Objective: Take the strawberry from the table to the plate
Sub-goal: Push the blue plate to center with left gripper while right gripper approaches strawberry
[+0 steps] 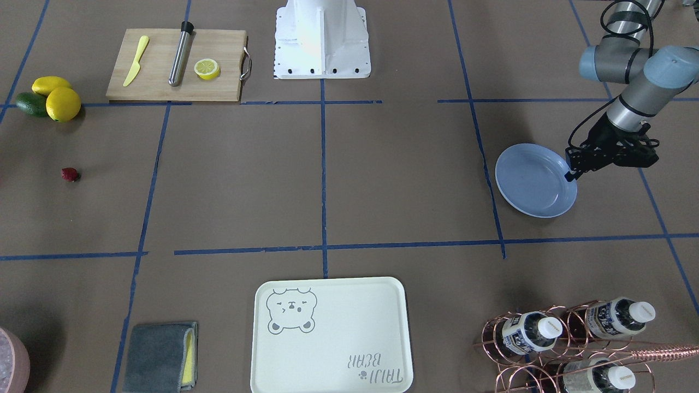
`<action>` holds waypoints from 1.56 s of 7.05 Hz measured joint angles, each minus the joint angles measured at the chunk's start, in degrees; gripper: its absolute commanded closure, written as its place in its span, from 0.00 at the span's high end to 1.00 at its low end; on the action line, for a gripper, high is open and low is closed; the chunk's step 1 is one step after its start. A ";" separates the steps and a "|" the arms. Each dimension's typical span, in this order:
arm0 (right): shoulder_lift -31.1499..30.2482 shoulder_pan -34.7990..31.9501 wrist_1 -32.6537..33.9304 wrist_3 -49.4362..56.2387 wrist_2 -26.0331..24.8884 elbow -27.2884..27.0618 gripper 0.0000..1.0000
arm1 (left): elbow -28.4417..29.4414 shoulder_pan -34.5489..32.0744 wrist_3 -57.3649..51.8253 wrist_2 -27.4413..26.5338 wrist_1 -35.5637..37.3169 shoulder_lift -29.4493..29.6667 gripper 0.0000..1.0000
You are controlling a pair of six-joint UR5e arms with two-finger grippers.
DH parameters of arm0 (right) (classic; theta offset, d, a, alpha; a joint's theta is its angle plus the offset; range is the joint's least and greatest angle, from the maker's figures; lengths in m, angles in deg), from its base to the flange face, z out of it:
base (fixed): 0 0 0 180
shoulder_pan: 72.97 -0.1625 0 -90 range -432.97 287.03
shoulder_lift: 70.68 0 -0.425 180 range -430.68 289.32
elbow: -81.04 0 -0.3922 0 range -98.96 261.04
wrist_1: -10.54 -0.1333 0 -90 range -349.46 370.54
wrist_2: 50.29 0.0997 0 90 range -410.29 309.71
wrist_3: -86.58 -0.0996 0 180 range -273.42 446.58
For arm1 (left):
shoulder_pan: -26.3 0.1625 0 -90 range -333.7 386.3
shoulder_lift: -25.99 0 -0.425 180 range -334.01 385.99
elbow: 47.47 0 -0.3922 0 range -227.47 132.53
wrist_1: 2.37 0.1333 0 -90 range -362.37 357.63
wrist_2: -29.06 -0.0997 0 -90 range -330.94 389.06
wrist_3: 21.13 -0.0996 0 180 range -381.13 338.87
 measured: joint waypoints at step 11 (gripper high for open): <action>-8.66 13.72 -12.22 -9.36 -7.90 0.09 1.00 | -14.30 16.15 36.55 -6.91 32.35 30.42 0.00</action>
